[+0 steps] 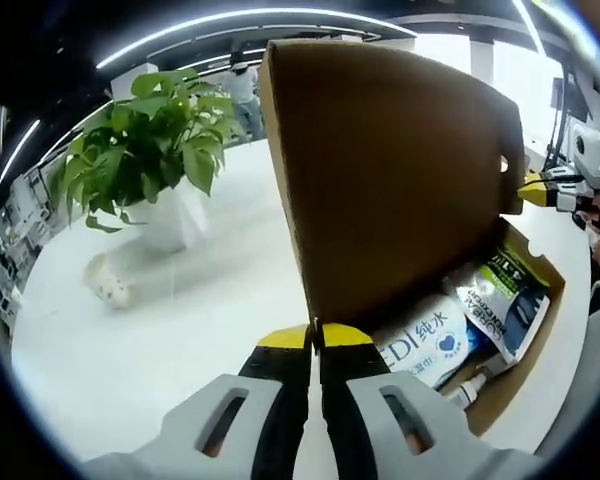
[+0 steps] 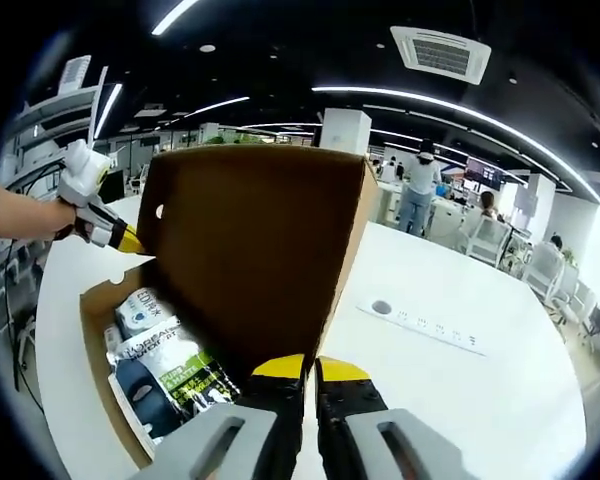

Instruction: Operate the shoe box by opening the lid, removing the specified soft item, and placing it in the target area until the item is outside and the box remains undamaged.

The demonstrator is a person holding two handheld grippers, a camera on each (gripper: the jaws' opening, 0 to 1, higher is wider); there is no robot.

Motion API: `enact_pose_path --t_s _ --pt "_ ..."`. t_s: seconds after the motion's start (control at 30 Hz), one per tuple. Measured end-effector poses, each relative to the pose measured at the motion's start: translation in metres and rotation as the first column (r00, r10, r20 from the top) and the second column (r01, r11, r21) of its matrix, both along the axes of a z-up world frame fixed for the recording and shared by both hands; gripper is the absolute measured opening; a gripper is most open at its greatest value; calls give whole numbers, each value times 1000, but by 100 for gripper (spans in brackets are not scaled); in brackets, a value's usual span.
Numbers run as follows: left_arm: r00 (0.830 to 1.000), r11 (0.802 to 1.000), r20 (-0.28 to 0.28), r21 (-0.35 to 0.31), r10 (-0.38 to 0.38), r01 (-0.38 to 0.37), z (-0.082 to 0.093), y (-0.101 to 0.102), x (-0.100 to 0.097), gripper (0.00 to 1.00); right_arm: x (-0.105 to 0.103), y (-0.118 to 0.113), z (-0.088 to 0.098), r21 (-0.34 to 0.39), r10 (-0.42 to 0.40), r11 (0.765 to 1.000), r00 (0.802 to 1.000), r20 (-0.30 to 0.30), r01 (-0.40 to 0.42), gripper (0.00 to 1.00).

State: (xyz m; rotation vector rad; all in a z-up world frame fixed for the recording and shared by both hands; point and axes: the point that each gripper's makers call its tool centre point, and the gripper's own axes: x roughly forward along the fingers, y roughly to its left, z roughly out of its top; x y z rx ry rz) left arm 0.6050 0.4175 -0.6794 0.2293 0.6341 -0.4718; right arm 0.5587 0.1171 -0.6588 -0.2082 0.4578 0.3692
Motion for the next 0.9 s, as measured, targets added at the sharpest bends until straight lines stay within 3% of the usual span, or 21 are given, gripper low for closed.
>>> enact_pose_path --t_s 0.9 --pt "997 1000 -81 21 0 2 3 -2 2 1 8 -1 1 55 -19 998 996 -83 24 0"
